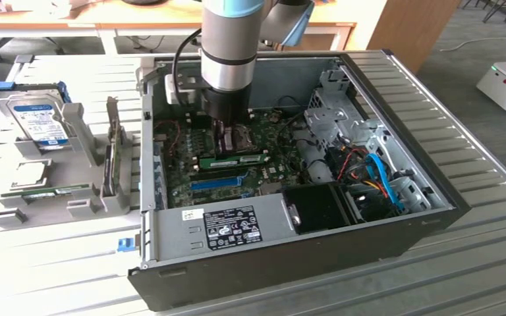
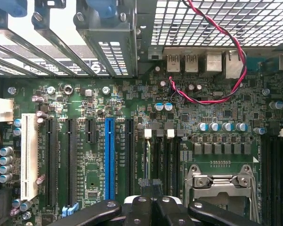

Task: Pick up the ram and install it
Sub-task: 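Press down the ram until it locks into place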

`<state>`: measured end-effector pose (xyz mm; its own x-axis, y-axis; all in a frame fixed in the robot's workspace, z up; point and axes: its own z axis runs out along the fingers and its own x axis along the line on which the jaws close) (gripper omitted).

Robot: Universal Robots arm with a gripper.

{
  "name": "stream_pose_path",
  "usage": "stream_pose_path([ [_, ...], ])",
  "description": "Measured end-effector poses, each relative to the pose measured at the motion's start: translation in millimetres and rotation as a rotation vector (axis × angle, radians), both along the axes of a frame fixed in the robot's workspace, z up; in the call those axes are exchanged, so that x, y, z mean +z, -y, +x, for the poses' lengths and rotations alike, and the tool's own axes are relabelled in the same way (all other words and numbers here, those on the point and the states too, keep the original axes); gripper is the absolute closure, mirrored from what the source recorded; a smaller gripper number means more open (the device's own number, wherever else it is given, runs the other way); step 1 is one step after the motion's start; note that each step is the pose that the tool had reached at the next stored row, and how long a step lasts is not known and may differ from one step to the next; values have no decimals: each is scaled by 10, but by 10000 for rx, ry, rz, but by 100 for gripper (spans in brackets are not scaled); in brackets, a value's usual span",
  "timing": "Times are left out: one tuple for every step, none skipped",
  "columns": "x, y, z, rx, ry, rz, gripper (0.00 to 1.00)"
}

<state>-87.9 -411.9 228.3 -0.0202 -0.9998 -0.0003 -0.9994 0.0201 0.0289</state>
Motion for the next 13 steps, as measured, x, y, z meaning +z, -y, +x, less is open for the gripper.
stream_pose_path([
  [-1,0,0,0,0,0,89],
  [-3,0,0,0,1,1,89],
  [-5,0,0,1,1,1,89],
  [-7,0,0,0,0,0,89],
  [-10,0,0,0,0,0,89],
  [-14,0,0,1,0,1,89],
  [-16,0,0,0,-1,-2,89],
  [-17,0,0,1,-1,-3,89],
  [-17,0,0,0,-2,-3,89],
  [-17,0,0,1,-1,-3,89],
  [-18,0,0,1,-1,-1,89],
  [-18,0,0,0,-1,-1,89],
  [-22,0,0,0,-1,2,89],
])
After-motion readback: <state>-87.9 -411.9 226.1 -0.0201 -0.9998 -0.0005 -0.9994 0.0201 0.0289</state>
